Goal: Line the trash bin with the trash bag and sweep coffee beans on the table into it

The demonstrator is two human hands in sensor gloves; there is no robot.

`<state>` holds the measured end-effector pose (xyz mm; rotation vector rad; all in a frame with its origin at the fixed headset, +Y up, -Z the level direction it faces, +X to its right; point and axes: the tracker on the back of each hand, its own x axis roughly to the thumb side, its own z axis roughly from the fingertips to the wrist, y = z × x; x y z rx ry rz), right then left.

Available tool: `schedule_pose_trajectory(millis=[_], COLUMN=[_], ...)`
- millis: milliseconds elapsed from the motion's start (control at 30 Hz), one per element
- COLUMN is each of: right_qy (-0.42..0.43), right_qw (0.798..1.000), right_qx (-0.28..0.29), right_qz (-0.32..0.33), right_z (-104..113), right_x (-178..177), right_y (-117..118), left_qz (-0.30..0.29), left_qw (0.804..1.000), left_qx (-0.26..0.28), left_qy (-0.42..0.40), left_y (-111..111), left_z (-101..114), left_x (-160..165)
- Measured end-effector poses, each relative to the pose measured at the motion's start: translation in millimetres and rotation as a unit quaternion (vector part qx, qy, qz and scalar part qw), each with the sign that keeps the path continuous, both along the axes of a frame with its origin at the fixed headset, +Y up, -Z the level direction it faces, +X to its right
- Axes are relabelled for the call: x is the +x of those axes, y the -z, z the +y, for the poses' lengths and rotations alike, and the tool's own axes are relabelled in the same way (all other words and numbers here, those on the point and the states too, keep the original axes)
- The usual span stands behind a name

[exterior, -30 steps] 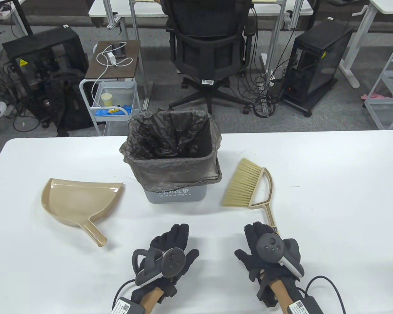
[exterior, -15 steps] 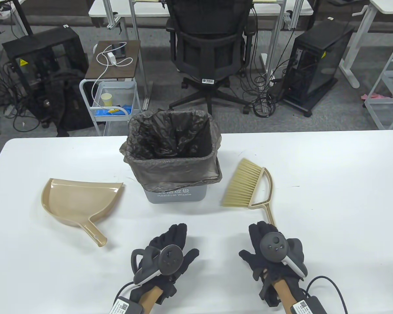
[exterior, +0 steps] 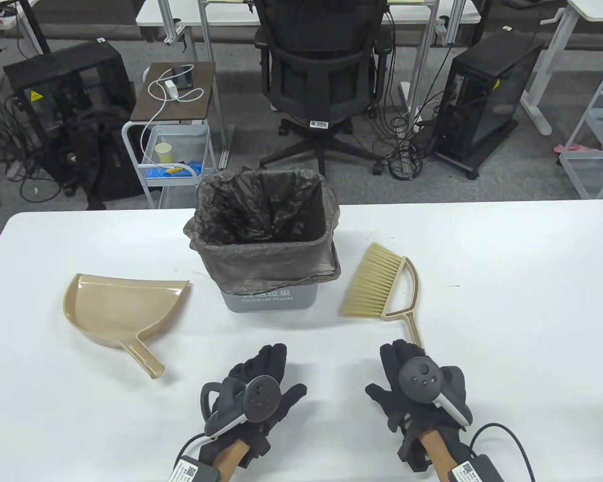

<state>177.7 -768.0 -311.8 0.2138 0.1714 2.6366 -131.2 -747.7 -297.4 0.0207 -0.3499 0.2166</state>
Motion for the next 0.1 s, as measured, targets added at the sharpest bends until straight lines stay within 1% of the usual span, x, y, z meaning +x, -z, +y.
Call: schedule_pose_trajectory(millis=[100], right_qy=[-0.001], right_qw=[1.000], right_qx=[-0.004], right_qz=[0.002], right_z=[-1.0], right_x=[-0.2], right_y=[0.3], left_qz=[-0.001], left_qw=[1.000], left_qx=[-0.002], left_qy=[0.004], left_y=[0.0], left_z=[-0.2], left_x=[0.4])
